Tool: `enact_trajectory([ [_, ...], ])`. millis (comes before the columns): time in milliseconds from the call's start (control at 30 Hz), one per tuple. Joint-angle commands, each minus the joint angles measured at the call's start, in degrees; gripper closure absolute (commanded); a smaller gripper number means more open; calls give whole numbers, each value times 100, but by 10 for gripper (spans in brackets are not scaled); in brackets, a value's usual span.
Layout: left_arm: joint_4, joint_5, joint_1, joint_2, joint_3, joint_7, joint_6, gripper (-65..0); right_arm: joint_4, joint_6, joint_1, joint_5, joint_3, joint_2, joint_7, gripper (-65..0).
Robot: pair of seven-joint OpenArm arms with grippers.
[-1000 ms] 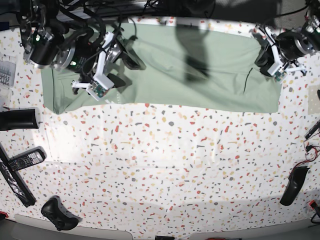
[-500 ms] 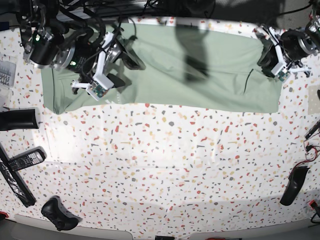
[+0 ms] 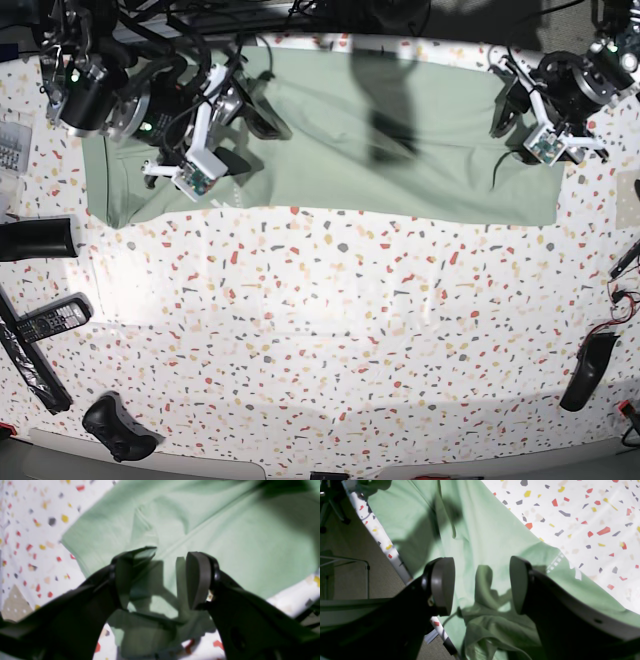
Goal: Fold the T-shirt properly
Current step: 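Move the left gripper over the shirt's other end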
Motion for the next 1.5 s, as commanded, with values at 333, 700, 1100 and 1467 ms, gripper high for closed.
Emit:
enact_trajectory([
  [333,118,638,-15,-96,-28,-605,39,-309,98,32,44,107,31,48,133,-338],
  [700,219,931,-114,-96,-28,-765,691,-305,98,32,44,107,33,48,133,-338],
  [1100,-44,758,-450,-94,181,-796,-262,-305,98,32,44,107,31,48,138,-338],
  [1467,-1659,562,-2065,-96,933,-22,1043,-305,98,32,42,109,31,48,131,-338],
])
